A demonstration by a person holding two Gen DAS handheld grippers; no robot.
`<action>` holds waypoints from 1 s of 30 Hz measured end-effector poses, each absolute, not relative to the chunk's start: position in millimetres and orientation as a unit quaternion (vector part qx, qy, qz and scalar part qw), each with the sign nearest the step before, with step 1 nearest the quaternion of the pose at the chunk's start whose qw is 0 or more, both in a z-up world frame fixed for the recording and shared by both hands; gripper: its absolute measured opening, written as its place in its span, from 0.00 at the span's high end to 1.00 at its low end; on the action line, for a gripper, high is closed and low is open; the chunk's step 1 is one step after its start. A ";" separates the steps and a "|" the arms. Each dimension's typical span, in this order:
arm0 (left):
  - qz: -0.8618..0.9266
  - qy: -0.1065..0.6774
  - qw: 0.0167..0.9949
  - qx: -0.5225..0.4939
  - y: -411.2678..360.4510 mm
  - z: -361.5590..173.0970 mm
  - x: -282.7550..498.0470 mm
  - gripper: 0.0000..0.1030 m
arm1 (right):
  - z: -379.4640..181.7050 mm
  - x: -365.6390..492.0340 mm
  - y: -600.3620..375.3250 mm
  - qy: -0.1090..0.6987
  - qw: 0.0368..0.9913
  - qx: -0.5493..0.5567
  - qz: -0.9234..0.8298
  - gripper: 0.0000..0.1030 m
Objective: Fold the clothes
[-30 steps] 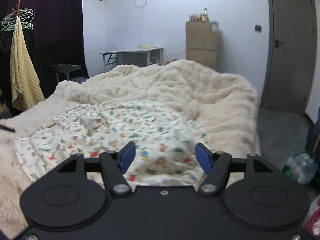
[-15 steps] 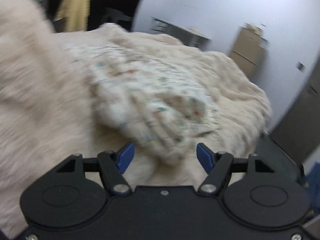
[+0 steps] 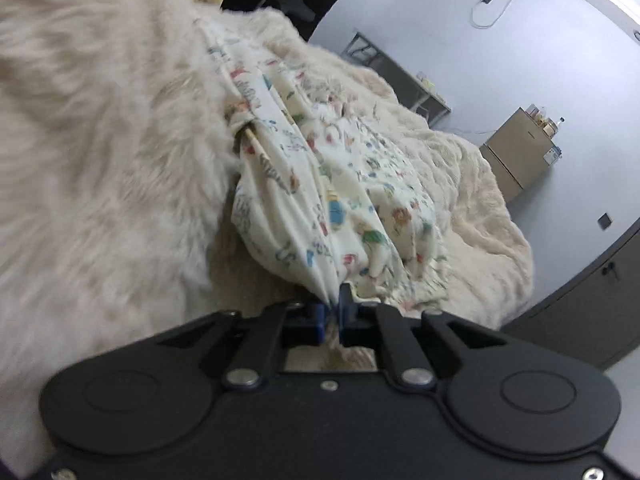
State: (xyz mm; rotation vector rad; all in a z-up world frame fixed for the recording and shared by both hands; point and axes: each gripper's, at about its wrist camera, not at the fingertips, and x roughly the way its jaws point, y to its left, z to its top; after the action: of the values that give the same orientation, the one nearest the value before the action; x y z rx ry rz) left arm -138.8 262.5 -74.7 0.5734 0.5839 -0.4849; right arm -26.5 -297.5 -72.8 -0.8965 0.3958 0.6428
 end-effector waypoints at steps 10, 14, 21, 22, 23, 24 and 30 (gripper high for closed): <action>-0.247 0.202 0.923 0.215 295.5 -48.6 -150.0 0.99 | -71.7 -22.8 -289.1 0.210 0.827 -0.408 0.324 0.93; -0.302 0.259 0.897 0.192 297.6 -56.1 -152.8 0.72 | -56.5 -22.5 -310.4 0.223 0.830 -0.353 0.370 0.81; -0.305 0.219 0.923 0.090 334.3 -41.0 -151.3 0.26 | 0.7 -5.4 -376.5 0.150 0.893 -0.179 0.385 0.34; -0.302 0.201 0.929 0.073 340.9 -38.4 -151.7 0.22 | 5.7 2.6 -382.4 0.146 0.899 -0.152 0.384 0.28; -0.300 0.185 0.934 0.058 345.8 -36.1 -152.5 0.19 | 12.9 23.7 -389.1 0.148 0.908 -0.103 0.379 0.24; -0.295 0.164 0.941 0.033 352.4 -35.1 -152.0 0.17 | 14.2 45.4 -389.6 0.160 0.913 -0.082 0.367 0.22; -0.235 0.096 0.961 -0.111 388.5 -43.5 -131.9 0.06 | -10.3 207.6 -396.7 0.309 0.908 0.085 0.269 0.24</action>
State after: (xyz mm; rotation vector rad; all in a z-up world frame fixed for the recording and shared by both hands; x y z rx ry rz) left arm -131.9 388.5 -43.5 -0.2242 0.1955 -0.4764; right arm 207.6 -396.7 -10.3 0.1762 0.6372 0.5545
